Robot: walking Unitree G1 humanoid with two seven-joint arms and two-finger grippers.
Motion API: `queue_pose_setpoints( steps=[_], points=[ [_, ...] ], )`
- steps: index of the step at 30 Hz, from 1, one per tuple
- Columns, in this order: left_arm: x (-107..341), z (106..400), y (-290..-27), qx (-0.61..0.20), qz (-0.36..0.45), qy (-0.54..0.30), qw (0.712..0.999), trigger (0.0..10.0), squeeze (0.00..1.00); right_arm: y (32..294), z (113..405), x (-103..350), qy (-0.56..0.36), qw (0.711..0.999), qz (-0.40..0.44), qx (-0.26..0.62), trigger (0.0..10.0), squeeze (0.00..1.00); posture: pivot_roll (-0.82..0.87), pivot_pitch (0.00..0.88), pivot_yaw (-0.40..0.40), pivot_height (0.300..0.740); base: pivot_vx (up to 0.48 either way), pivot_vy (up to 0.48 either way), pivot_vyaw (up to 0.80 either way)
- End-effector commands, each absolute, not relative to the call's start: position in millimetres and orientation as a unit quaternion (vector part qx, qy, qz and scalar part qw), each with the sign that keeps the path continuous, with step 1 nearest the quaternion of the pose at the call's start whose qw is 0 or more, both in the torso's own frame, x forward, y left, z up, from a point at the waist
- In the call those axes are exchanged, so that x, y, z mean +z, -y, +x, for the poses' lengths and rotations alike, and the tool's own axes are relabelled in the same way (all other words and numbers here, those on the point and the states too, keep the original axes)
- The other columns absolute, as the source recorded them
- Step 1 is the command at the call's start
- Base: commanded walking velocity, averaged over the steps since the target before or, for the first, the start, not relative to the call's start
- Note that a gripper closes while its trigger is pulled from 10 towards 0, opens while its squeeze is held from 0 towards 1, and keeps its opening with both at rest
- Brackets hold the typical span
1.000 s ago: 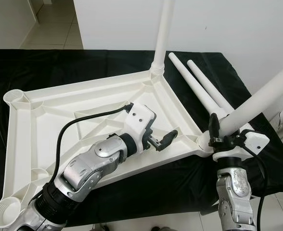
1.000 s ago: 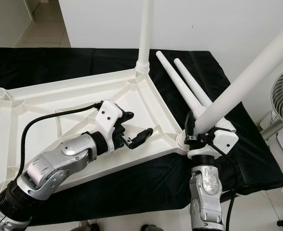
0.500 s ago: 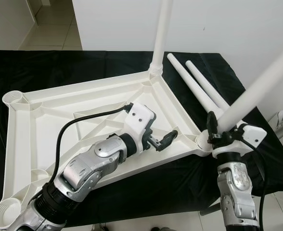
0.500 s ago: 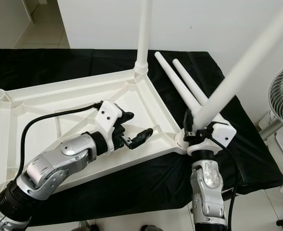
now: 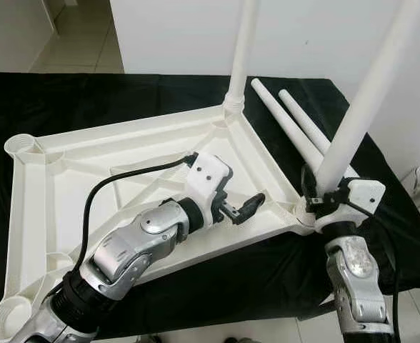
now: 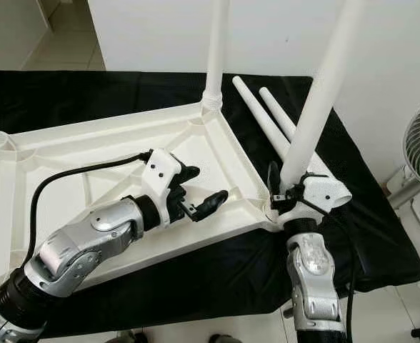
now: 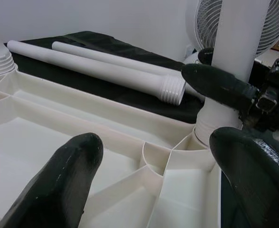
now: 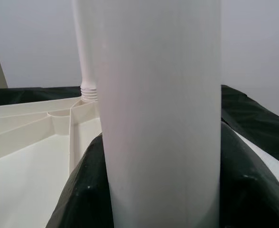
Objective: Building children table
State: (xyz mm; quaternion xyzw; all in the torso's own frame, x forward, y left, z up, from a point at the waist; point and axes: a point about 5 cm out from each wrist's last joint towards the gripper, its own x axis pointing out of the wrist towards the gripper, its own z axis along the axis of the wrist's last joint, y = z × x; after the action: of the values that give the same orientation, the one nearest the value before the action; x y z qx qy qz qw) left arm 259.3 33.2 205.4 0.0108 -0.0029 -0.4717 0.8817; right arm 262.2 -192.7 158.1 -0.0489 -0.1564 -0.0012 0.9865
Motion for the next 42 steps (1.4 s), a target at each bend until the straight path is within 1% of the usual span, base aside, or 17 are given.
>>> queue_pose_setpoints(
  steps=[1, 5, 10, 16, 22, 26, 29, 32, 38, 42],
  points=[
    [206.7, 250.4, -29.8, -0.550, 0.013, 0.001, 0.835, 10.0, 0.00, 196.2, 251.5, 112.7, 0.054, 0.998, -0.037, -0.015, 10.0, 0.00, -0.01, 0.166, 0.003, 0.740, 0.000, 0.000, 0.00],
    [207.8, 250.9, -30.4, -0.550, 0.013, 0.001, 0.835, 10.0, 0.00, 198.8, 244.0, 105.9, 0.060, 0.998, -0.019, -0.031, 10.0, 0.00, -0.01, 0.169, 0.008, 0.740, 0.000, 0.000, 0.00],
    [208.4, 251.2, -30.8, -0.551, 0.012, 0.001, 0.834, 10.0, 0.00, 199.8, 238.6, 103.7, 0.077, 0.996, -0.018, -0.043, 10.0, 0.00, -0.01, 0.170, 0.013, 0.740, 0.000, 0.000, 0.00],
    [209.5, 251.7, -31.6, -0.555, 0.014, -0.001, 0.832, 10.0, 0.00, 199.5, 231.1, 101.1, 0.105, 0.993, -0.005, -0.061, 10.0, 0.00, -0.01, 0.175, 0.040, 0.740, 0.000, 0.000, 0.00],
    [209.9, 251.4, -32.3, -0.559, 0.017, -0.004, 0.829, 10.0, 0.00, 201.5, 226.7, 97.1, 0.111, 0.991, 0.006, -0.080, 10.0, 0.00, -0.01, 0.178, 0.053, 0.740, 0.000, 0.000, 0.00],
    [209.9, 251.6, -32.6, -0.560, 0.018, -0.005, 0.829, 10.0, 0.00, 201.6, 226.0, 95.7, 0.112, 0.990, 0.007, -0.083, 10.0, 0.00, -0.01, 0.178, 0.053, 0.740, 0.000, 0.000, 0.00],
    [210.5, 251.6, -34.2, -0.562, 0.020, -0.008, 0.827, 10.0, 0.00, 203.6, 226.4, 89.5, 0.105, 0.989, 0.036, -0.100, 10.0, 0.00, 0.00, 0.180, 0.072, 0.740, 0.000, 0.000, 0.00],
    [211.1, 251.3, -34.4, -0.563, 0.021, -0.009, 0.826, 10.0, 0.00, 207.3, 230.1, 89.2, 0.108, 0.986, 0.055, -0.113, 10.0, 0.00, 0.00, 0.179, 0.072, 0.740, 0.000, 0.000, 0.00],
    [211.9, 250.7, -34.0, -0.564, 0.020, -0.010, 0.826, 10.0, 0.00, 203.3, 239.2, 93.2, 0.123, 0.987, 0.042, -0.096, 10.0, 0.00, 0.01, 0.175, 0.074, 0.740, 0.000, 0.000, 0.00],
    [212.4, 250.8, -35.0, -0.562, 0.020, -0.011, 0.827, 10.0, 0.00, 200.1, 240.3, 92.1, 0.120, 0.988, 0.039, -0.087, 10.0, 0.00, 0.02, 0.173, 0.073, 0.740, 0.000, 0.000, 0.00]
  ],
)
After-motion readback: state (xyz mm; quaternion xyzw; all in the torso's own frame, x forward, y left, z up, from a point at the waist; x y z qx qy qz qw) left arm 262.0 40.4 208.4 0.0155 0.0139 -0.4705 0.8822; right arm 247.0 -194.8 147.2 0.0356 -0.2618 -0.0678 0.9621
